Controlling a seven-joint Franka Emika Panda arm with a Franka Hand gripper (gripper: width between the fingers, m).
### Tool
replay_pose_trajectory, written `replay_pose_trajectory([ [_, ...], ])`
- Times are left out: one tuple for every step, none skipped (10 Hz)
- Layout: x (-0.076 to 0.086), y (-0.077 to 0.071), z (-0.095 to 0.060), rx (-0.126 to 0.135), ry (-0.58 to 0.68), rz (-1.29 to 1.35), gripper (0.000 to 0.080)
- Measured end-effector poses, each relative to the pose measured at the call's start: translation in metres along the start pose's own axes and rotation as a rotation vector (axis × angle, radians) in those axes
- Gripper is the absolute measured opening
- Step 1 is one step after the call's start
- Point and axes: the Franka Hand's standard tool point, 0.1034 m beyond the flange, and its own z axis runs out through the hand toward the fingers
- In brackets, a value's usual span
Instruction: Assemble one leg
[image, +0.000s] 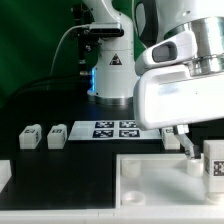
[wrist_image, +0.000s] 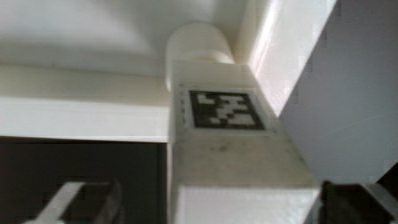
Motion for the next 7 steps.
replay_pose_trajectory([
  [0.0000,0.0000,0.0000,0.000,0.000,-0.001,0.0631],
  [-0.0001,0.0000,0.0000,0.000,0.000,-0.002,0.0631],
  [-0.0001,0.0000,0.0000,0.000,0.000,-0.003,0.0647],
  [-0.0001,0.0000,0.0000,0.000,0.000,-0.004,0.0648],
  [-0.0001,0.0000,0.0001,0.000,0.000,-0.005,0.0648],
  [-0.0001,0.0000,0.0001,0.000,0.000,-0.006,0.0648],
  [-0.0001,0.0000,0.0001,0.000,0.000,-0.008,0.0648],
])
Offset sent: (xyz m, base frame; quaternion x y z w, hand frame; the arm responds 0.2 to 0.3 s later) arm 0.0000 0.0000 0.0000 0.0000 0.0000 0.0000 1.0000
